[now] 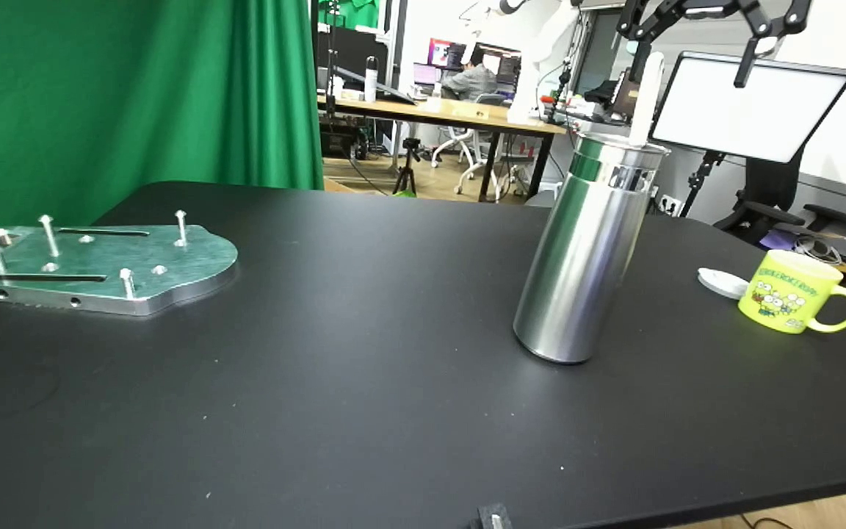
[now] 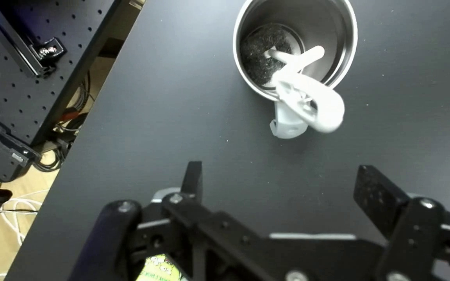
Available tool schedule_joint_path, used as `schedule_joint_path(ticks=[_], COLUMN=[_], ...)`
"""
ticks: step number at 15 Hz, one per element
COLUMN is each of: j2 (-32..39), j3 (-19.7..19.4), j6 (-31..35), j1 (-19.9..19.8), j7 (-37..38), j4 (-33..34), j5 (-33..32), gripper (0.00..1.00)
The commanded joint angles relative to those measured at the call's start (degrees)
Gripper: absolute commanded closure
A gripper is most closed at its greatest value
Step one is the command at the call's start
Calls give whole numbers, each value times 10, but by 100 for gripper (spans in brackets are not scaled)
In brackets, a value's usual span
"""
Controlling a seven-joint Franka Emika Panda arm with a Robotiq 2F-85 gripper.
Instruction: Scrub inside the flask with the brush
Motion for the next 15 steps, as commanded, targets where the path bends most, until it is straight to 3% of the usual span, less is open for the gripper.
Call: schedule_joint_path(ticks=[1, 11, 12, 15], j2=[-20, -16, -6, -6], j3=[3, 2, 9, 9], j6=[28, 5, 14, 13], j1=[11, 36, 30, 32], j7=[14, -37, -14, -30], j4=[-16, -13, -9, -9], j5=[12, 76, 53, 66], gripper=[0, 0, 0, 0])
